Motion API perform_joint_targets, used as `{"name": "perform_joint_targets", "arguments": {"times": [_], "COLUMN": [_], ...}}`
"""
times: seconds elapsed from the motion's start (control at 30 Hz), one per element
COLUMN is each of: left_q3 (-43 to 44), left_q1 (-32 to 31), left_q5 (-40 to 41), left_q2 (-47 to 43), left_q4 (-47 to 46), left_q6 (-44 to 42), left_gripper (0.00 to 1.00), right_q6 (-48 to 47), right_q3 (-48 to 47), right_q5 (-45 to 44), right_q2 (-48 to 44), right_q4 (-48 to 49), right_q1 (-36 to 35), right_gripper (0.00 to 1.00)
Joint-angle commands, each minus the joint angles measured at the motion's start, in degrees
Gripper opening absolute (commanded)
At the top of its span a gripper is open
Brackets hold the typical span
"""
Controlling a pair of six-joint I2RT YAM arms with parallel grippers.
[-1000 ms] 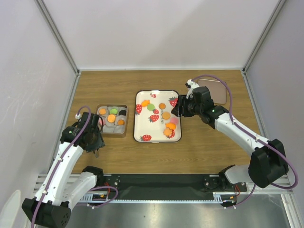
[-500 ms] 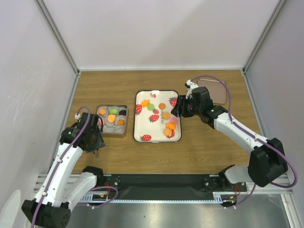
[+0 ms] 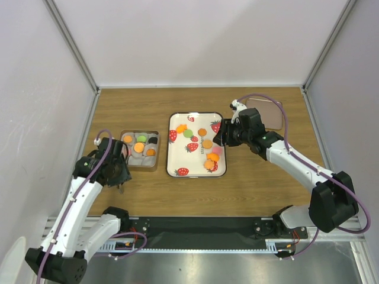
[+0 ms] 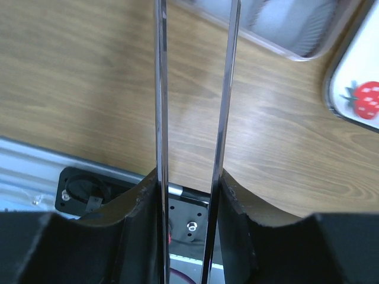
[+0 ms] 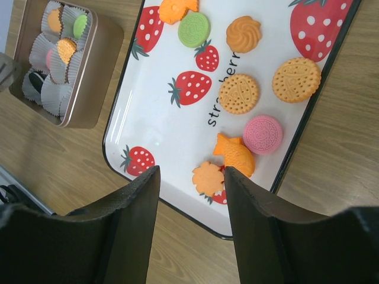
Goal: Pack the cookies
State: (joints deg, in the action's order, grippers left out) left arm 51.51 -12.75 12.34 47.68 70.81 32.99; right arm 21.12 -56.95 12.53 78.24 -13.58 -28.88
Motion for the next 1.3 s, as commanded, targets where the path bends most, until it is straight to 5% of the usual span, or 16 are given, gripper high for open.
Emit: {"name": "perform_joint_targets", "arguments": {"times": [0.0, 0.6, 0.9, 1.27], "left_q3": [5.5, 20.3, 22.8, 22.1], "left_q1": [-3.1, -42.9, -50.6, -51.8], "left_q5": [0.5, 4.3, -1.1, -0.6], "left_q2": [1.3, 30.1, 38.6, 40.9], "left_q4": [-2.9, -17.1, -20.5, -20.2], "left_q6": [0.5, 6.9, 5.3, 5.3], "left_gripper": [0.44, 0.45, 0.48, 0.49], "right_q6": [-0.2, -0.4, -0.7, -0.9], "right_q3": [-2.8, -3.0, -3.0, -2.8], "right_q5": [-0.3, -7.8, -8.9, -8.5], "right_q2": [0.2, -3.7, -5.3, -5.9], "right_q4": [0.8, -1.9, -2.3, -2.3], "right_q1": [-0.3, 3.2, 3.3, 3.0], "right_gripper": [0.53, 0.54, 0.54, 0.53]}}
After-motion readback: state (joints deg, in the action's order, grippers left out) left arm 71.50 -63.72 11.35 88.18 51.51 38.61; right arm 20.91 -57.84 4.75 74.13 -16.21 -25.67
